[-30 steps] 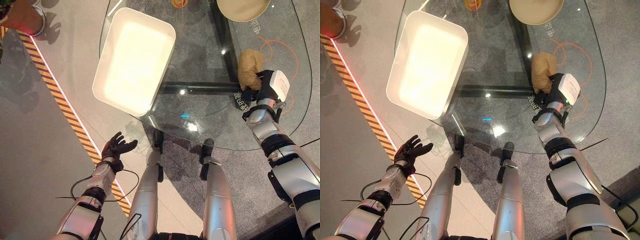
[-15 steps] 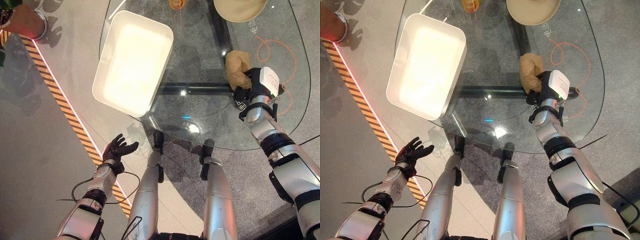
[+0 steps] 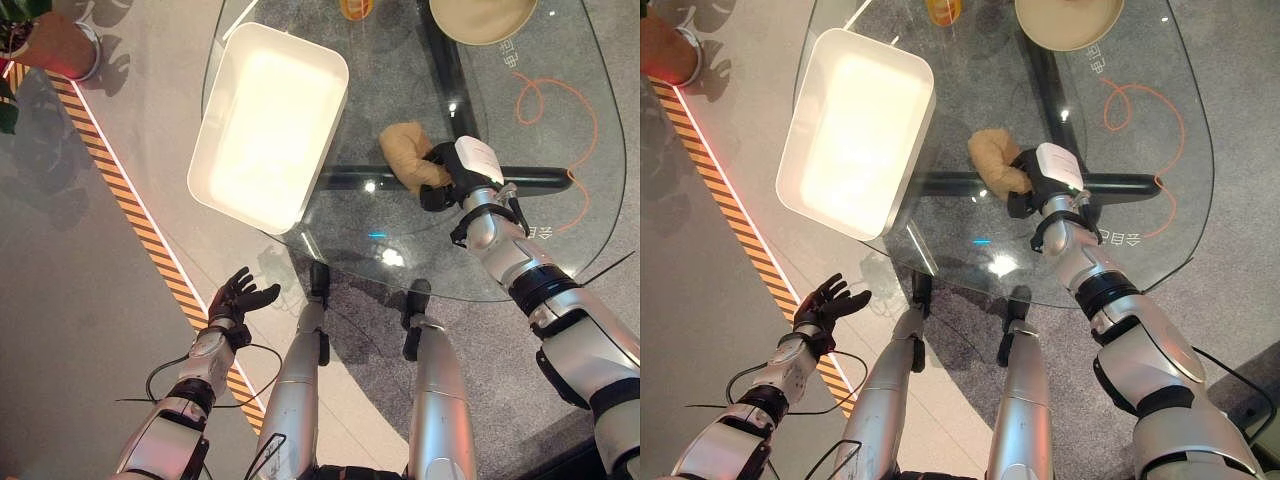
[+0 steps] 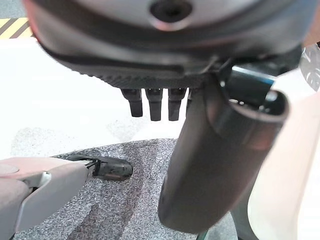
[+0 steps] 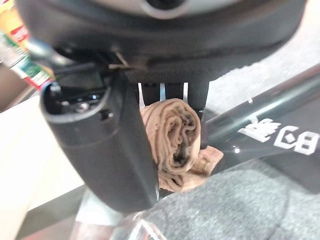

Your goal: Wipe the table with a cloth and put it in the basket.

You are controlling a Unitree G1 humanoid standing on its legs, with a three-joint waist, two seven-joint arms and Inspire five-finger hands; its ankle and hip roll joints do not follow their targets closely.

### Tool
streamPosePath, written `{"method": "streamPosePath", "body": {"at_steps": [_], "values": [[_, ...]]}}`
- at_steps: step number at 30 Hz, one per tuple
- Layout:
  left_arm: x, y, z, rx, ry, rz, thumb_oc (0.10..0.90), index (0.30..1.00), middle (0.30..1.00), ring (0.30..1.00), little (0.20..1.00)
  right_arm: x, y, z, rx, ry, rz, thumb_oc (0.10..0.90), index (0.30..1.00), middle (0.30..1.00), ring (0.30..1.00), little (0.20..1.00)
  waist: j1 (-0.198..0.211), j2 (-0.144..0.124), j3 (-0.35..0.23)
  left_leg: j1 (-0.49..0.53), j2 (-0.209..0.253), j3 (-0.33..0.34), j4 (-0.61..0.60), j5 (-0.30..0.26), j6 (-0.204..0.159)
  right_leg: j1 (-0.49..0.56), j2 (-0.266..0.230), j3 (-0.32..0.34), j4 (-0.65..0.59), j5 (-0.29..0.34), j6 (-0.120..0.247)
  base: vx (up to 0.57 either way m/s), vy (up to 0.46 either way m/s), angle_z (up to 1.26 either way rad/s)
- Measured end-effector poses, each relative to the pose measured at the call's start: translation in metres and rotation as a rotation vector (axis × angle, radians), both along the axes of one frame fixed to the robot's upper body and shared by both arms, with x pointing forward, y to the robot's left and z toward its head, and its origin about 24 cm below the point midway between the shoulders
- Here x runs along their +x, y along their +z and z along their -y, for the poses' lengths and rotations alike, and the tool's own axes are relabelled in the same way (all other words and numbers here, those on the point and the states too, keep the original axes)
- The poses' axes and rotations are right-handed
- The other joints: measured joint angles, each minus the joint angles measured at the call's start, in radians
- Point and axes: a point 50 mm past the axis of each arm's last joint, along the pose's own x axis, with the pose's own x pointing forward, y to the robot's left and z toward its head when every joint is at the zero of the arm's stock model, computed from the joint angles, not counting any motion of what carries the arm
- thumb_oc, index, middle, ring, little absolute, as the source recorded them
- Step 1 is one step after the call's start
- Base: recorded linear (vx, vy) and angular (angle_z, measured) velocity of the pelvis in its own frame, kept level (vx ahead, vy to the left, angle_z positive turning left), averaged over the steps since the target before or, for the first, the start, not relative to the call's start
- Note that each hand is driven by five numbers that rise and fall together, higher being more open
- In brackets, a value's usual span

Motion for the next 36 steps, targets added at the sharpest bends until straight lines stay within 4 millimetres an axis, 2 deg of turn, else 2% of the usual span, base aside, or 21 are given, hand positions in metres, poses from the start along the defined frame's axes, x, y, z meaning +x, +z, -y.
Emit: {"method": "streamPosePath", "body": {"at_steps": [10,22,36], "values": [[0.0,-0.001,0.005,0.0,-0.014,-0.002,0.8,0.9,0.9,0.9,0.9,-0.001,-0.002,-0.011,-0.056,0.088,-0.051,0.1,0.3,0.3,0.3,0.2,0.009,0.0,0.0,-0.002,0.0,-0.002,0.0,0.0,-0.001,-0.004,0.0,0.0,0.005,-0.004,-0.001,0.0,0.0,0.0],[0.0,-0.002,0.004,0.0,-0.013,-0.003,0.8,0.9,0.9,0.9,0.9,-0.008,-0.026,-0.047,-0.17,0.296,-0.201,0.1,0.3,0.3,0.3,0.2,0.015,0.0,0.0,-0.004,-0.003,-0.005,0.0,0.001,-0.001,-0.005,-0.003,-0.002,0.01,-0.006,0.0,0.0,0.0,0.0],[0.0,-0.001,0.004,-0.001,-0.013,-0.003,0.8,0.9,0.9,0.9,0.9,-0.014,-0.038,-0.055,-0.21,0.359,-0.269,0.1,0.3,0.3,0.3,0.2,0.016,0.0,0.0,-0.005,-0.005,-0.007,-0.001,0.001,-0.001,-0.006,-0.005,-0.004,0.017,-0.009,0.0,0.0,0.0,0.0]]}}
